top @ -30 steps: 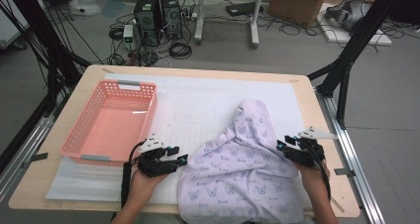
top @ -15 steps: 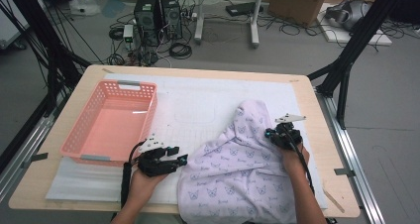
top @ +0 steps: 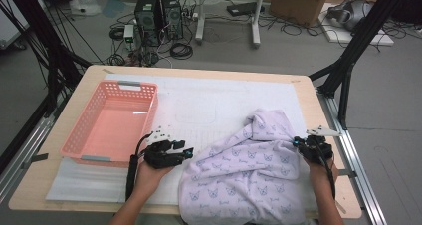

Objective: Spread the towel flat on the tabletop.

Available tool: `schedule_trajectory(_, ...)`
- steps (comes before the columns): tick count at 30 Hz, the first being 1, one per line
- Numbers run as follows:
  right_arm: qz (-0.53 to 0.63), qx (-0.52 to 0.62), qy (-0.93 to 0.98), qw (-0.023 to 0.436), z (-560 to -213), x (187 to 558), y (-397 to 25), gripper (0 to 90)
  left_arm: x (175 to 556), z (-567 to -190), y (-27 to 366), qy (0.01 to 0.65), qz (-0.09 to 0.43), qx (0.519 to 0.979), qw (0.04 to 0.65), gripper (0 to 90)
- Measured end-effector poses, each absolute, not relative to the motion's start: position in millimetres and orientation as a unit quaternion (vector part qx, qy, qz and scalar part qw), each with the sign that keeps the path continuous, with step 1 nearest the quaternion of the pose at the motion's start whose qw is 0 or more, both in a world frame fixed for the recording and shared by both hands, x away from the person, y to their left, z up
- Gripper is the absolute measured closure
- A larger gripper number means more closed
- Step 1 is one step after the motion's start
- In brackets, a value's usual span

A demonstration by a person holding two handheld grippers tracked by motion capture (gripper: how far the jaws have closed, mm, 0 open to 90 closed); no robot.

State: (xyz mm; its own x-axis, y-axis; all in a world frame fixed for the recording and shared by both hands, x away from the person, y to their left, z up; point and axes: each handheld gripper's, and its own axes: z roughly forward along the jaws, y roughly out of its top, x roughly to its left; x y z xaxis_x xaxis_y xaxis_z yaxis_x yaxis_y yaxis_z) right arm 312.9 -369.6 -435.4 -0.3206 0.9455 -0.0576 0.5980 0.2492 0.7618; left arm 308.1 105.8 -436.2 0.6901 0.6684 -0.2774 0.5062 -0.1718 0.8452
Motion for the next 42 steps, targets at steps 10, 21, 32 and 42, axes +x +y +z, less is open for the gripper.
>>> schedule_trajectory(10, 0.384, 0.492, 0.734, 0.267, -429, 301, -363, 67.8, 357, -428, 71, 0.386, 0.066, 0.767, 0.509, 70.0)
schedule_trajectory(21, 0.393, 0.482, 0.74, 0.258, -428, 298, -360, 65.2, 381, -443, 12, 0.385, 0.034, 0.785, 0.484, 55.2)
schedule_trajectory(32, 0.401, 0.487, 0.735, 0.248, -430, 298, -364, 63.5, 369, -448, -35, 0.324, 0.043, 0.838, 0.437, 46.0)
schedule_trajectory(42, 0.405, 0.49, 0.732, 0.246, -430, 298, -364, 63.5, 355, -446, -53, 0.268, 0.076, 0.862, 0.423, 75.7)
